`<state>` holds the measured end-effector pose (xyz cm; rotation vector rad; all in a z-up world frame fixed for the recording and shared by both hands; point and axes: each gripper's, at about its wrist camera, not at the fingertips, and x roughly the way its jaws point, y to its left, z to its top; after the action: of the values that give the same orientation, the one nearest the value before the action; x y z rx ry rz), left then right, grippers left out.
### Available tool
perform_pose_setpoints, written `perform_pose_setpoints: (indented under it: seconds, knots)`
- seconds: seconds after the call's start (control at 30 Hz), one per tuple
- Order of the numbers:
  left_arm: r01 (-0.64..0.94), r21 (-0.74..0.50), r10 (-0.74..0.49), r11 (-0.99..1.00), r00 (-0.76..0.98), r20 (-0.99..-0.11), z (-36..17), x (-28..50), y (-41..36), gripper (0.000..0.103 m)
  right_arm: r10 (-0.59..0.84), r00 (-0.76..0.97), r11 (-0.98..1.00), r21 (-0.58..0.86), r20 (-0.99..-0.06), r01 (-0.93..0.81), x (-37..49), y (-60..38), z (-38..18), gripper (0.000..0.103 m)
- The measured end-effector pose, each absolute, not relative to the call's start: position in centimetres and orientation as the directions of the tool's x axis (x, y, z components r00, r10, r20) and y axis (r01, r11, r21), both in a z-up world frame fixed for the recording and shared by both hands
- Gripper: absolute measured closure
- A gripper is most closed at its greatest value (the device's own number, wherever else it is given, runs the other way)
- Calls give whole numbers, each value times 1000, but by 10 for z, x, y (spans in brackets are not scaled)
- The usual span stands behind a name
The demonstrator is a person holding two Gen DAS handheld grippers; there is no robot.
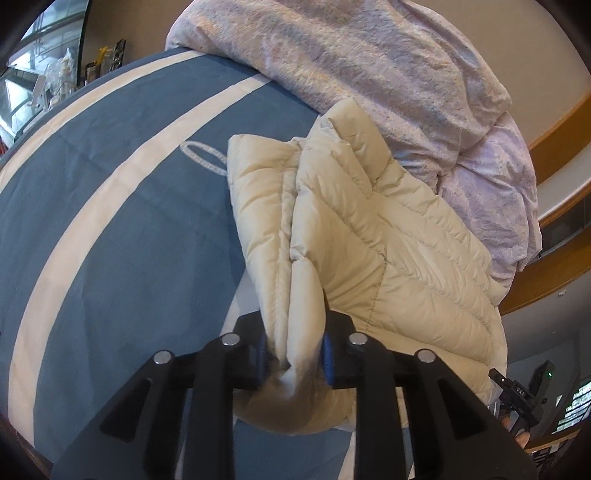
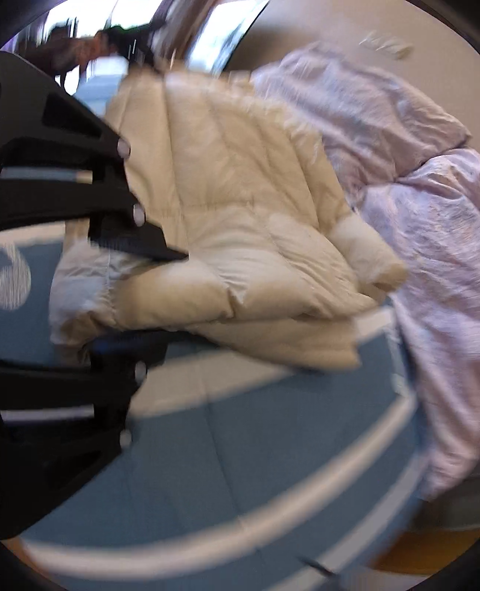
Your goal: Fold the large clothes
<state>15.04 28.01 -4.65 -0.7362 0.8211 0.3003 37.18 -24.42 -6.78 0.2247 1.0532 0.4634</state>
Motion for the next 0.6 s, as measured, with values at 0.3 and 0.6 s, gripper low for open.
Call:
perform_pose_setpoints:
  seconds: [0.3, 0.6]
  knots:
    - [-563, -482, -20, 671, 636, -772, -55, 156, 288, 35, 408, 574, 898, 196, -710, -395, 347, -185, -15, 40]
    - [-574, -524, -44, 630, 647, -761, -61, 163, 289, 27, 476, 520, 837, 185, -709, -515, 344, -95, -20, 44]
